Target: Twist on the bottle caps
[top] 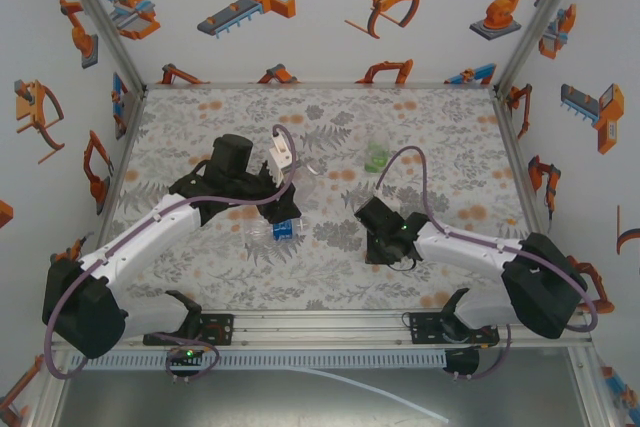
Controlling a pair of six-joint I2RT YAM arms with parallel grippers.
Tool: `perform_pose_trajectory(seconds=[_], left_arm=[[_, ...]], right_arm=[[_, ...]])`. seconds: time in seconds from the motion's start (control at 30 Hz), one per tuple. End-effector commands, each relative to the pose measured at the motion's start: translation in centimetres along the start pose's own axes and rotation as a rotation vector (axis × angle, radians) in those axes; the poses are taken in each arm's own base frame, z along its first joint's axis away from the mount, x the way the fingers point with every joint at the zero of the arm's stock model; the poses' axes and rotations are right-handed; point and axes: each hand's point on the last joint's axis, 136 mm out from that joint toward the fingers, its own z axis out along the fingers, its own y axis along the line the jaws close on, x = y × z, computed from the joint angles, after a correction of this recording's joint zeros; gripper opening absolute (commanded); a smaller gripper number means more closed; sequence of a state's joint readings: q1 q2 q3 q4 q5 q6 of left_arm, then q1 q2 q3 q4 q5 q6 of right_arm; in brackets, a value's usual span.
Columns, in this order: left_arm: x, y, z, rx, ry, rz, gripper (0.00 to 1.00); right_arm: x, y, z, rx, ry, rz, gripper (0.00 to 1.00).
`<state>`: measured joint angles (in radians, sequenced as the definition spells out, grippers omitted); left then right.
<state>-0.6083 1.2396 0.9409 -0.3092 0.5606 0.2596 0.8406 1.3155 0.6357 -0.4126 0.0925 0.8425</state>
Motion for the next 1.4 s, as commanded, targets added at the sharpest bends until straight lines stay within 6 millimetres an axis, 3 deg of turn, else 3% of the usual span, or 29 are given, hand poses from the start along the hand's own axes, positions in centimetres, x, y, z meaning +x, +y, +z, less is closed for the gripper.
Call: perform_pose_trajectory(seconds=[0.0, 0.1, 0.17, 0.4, 0.47, 0.6, 0.77, 1.07, 1.23, 1.37], left_arm=[[-1.3, -0.3, -0.3, 0.014, -0.021, 0.027, 0.01], [-1.2, -0.3, -0.3, 0.014, -0.019, 0.024, 0.01], [-1.2, -0.3, -0.2, 0.017, -0.017, 0.023, 0.01], [-1.1, -0.6, 0.0, 0.022, -0.009, 0.026, 0.01], [-1.0, -0.7, 0.0, 0.025, -0.008, 0.027, 0.01], [-1.0, -0.8, 0.1, 0.027, -0.004, 0.029, 0.01], [-0.9, -0.9, 0.3, 0.033, 0.0, 0.026, 0.01], [-0.8, -0.8, 0.5, 0.037, 0.007, 0.022, 0.01], [-0.8, -0.8, 0.5, 0.037, 0.01, 0.021, 0.01], [-0.6, -0.9, 0.6, 0.037, 0.018, 0.021, 0.01]], right_arm=[[-1.3, 2.5, -0.9, -0.148, -0.051, 0.037, 0.17], [-1.8, 4.2, -1.1, -0.304, -0.067, 0.081, 0.18], [-1.7, 4.0, -0.5, -0.361, -0.056, 0.134, 0.19], [0.6, -0.3, 1.1, -0.369, -0.009, 0.301, 0.29], [1.2, -1.5, 0.8, -0.324, -0.011, 0.311, 0.36], [2.1, -3.5, -0.2, -0.243, -0.019, 0.31, 0.39], [1.8, -4.4, -2.0, -0.179, -0.035, 0.272, 0.41], [-1.7, -3.2, -4.7, -0.016, -0.053, 0.06, 0.43], [-3.0, -1.0, -3.9, 0.012, -0.059, -0.05, 0.45], [-3.0, 0.7, -2.6, 0.025, -0.048, -0.123, 0.48]])
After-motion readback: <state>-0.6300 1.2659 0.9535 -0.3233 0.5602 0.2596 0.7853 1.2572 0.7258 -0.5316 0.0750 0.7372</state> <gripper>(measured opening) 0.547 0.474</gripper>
